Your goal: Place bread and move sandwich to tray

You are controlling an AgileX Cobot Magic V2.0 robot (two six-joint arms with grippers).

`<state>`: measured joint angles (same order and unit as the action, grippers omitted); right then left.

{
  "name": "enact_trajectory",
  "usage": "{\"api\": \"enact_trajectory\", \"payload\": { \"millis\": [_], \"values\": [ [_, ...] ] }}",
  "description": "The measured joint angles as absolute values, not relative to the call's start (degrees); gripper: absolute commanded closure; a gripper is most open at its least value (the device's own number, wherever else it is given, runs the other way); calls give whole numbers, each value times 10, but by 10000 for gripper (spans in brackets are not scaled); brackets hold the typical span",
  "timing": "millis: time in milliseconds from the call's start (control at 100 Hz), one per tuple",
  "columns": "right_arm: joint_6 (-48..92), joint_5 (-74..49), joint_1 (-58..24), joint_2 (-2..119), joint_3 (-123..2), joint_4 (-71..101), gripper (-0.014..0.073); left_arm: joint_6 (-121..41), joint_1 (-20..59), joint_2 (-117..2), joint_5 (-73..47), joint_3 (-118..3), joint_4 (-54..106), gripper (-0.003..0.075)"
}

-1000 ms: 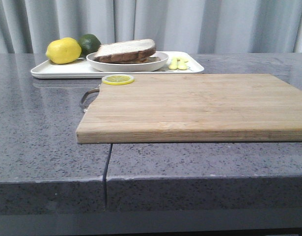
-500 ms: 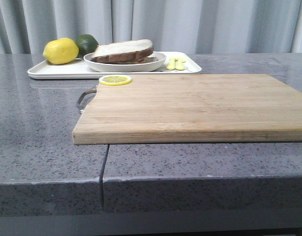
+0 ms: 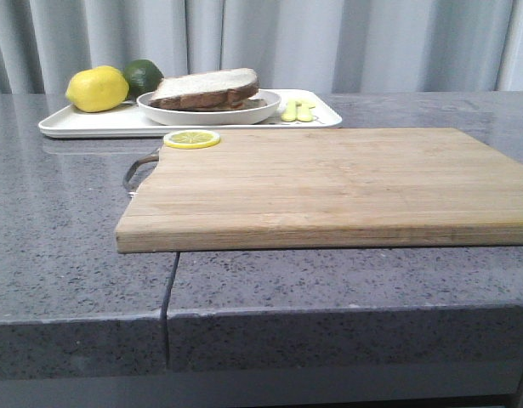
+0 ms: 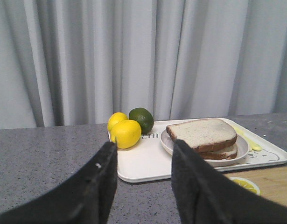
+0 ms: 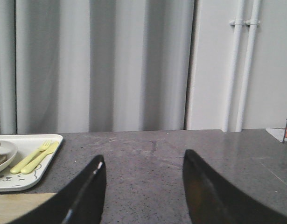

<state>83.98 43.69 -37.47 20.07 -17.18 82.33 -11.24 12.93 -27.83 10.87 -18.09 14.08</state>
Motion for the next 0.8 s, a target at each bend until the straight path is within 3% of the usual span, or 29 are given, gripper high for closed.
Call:
{"api": "enact_trajectory", "payload": {
  "millis": [100,250,300,800],
  "values": [
    [840,452,-375,201,-172,824,314,-112,129,-278,108,-181,141,488],
    [840,466,-375,201,-172,824,593,-112,129,-278,105,-181,141,741],
    [840,467,-375,201,-172,825,673,-112,129,-278,105,-181,141,739],
    [840,468,-375,200,-172,838,663,-112,129,-278,104,-181,141,740]
  ]
}}
